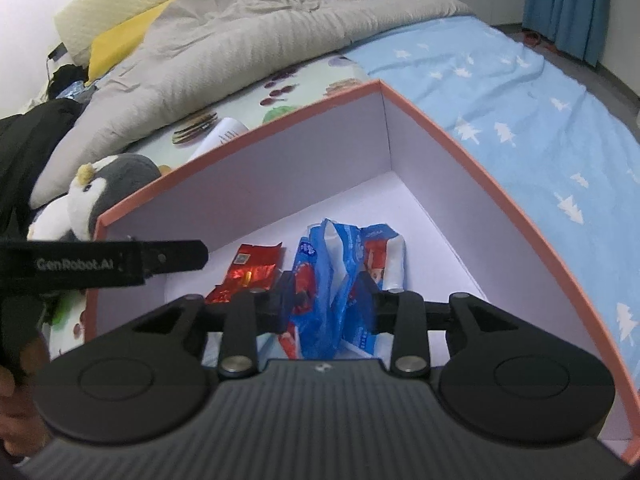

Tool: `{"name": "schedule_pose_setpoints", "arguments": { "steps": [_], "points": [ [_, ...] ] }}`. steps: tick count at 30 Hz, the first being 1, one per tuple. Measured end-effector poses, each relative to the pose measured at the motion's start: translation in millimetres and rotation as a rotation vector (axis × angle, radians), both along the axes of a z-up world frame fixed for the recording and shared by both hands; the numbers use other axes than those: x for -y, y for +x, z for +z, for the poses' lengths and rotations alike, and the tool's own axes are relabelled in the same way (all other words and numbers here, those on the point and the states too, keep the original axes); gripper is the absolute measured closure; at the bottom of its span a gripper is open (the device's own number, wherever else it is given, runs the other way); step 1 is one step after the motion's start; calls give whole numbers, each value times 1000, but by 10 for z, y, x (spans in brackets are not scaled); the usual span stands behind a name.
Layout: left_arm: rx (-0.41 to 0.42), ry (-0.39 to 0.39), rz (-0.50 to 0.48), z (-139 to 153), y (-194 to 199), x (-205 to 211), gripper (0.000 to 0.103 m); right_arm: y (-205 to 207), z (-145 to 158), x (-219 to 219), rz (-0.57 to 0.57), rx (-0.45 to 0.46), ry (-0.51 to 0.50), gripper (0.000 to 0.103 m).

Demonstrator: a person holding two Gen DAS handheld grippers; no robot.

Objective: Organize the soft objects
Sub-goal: 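Lower both items into the pink box and open both tools, then withdraw both tools up away from the pink box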

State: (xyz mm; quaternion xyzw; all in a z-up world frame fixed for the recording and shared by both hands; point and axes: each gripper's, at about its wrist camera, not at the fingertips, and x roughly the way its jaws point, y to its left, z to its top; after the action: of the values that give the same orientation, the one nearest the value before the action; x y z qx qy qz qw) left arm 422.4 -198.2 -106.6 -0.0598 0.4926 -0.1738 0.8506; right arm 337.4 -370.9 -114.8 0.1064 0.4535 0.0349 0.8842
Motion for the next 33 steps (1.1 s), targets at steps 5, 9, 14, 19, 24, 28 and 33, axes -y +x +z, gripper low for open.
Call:
{"name": "schedule_pose_setpoints", "arguments": {
  "steps": [5,9,14,19,24,28,33],
  "points": [
    [55,-13,12,316,-258,-90,34,-229,264,-32,1,50,-1,66],
    [101,-28,20,582,-526,-172,34,-456,500,-64,-1,92,0,66],
    [163,-41,26,904,-946,-254,34,-788,773,-134,0,148,0,66],
    [227,-54,23,1176,-1391,-319,34,-1171,1026,-215,-10,210,-4,66],
    [278,-74,3,1402,-1833,-420,34,-1551,1222,-316,-32,262,-15,66],
    [310,-68,-15,1533,-2192,-501,34,-1895,1336,-398,-51,293,-11,66],
    [344,-98,-9,1675,-2626,-627,34,-2255,1398,-483,-53,305,-20,66]
  ]
}}
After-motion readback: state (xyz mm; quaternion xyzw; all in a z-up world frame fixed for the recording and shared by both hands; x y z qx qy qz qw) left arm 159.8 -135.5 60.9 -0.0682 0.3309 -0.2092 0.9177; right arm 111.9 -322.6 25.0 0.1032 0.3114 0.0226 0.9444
